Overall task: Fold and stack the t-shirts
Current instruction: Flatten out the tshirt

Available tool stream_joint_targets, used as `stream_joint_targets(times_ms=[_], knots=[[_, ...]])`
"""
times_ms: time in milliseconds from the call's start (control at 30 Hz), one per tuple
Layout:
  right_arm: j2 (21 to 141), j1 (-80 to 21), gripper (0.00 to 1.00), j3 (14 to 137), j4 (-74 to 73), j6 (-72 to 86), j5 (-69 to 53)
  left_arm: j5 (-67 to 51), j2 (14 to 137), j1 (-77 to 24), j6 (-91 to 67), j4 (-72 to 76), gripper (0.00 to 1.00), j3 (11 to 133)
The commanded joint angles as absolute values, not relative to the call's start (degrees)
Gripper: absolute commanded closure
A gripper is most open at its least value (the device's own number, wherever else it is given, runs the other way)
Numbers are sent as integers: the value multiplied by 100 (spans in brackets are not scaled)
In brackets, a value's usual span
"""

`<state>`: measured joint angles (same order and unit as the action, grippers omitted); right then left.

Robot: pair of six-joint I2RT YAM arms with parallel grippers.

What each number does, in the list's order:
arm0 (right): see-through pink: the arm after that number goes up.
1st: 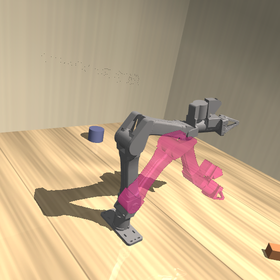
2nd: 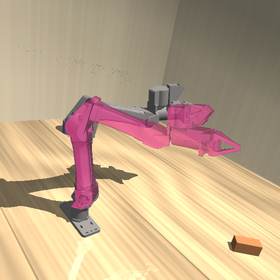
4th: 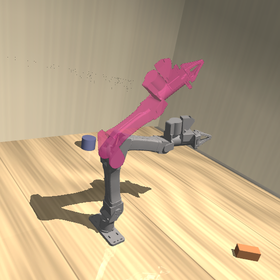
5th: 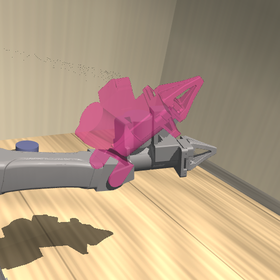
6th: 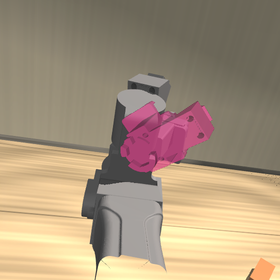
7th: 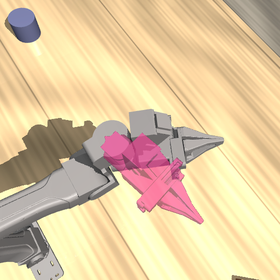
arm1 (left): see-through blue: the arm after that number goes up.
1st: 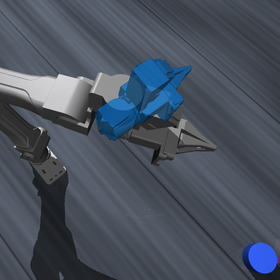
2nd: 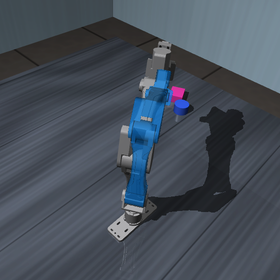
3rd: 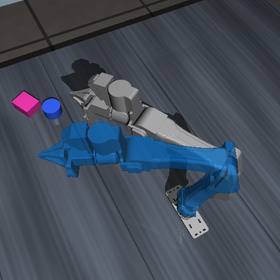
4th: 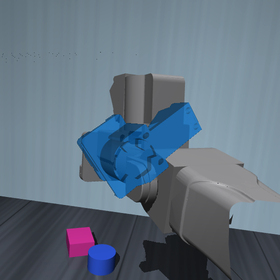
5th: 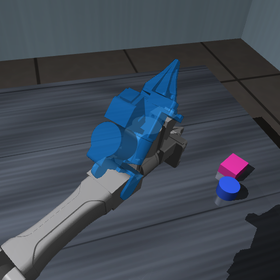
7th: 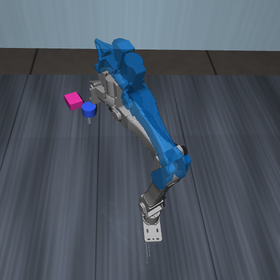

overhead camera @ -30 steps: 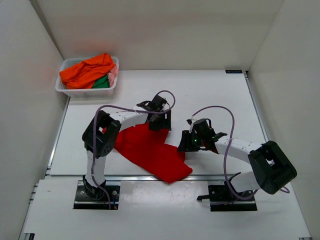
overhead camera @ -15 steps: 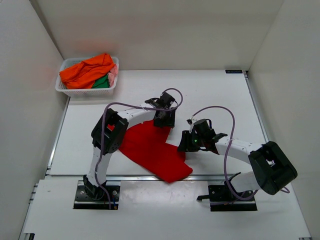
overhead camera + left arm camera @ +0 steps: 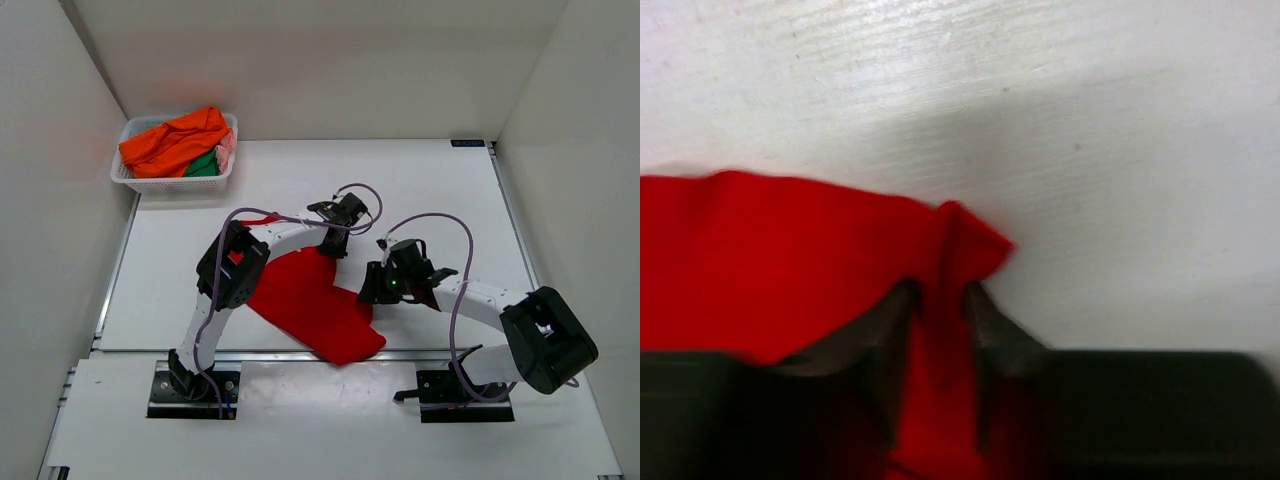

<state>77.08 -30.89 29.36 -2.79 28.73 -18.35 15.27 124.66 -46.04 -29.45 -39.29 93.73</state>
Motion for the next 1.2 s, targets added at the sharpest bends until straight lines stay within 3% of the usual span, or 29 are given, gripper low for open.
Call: stream_joint_targets(times_ms=[0, 33, 100, 133, 200, 433, 633, 767, 967, 1167], knots=[[7682, -2997, 62, 2707, -720, 2689, -1459, 1574, 13131, -4535, -2839, -4614, 69, 8965], [7673, -2988, 62, 2672, -703, 2716, -1459, 1521, 13157, -4526, -2830, -4614, 73, 8913], [7708, -3023, 65, 2681, -677, 2663, -1485, 1512, 13105, -4483, -2778, -4553, 92, 8842], [7708, -3023, 70, 2637, -694, 2654, -1511, 1503, 13087, -4500, -2734, -4544, 98, 8816], [7761, -2989, 100, 2690, -659, 2611, -1599, 1424, 13017, -4447, -2646, -4535, 100, 8807], [7551, -3068, 100, 3138, -1071, 2382, -1345, 1064, 11605, -3947, -2338, -4746, 100, 9166], [6646, -2049, 100, 4137, -1696, 1864, -1063, 870, 10267, -3279, -2197, -5510, 100, 10676], [6513, -1101, 100, 4850, -2126, 1451, -1195, 545, 9241, -2927, -2259, -5555, 100, 11004], [6916, -457, 100, 5993, -2548, 1046, -1081, 229, 7903, -2348, -2320, -5458, 100, 10013], [6891, -88, 100, 6248, -2522, 1134, -862, -149, 6768, -1460, -2119, -5536, 100, 9088]])
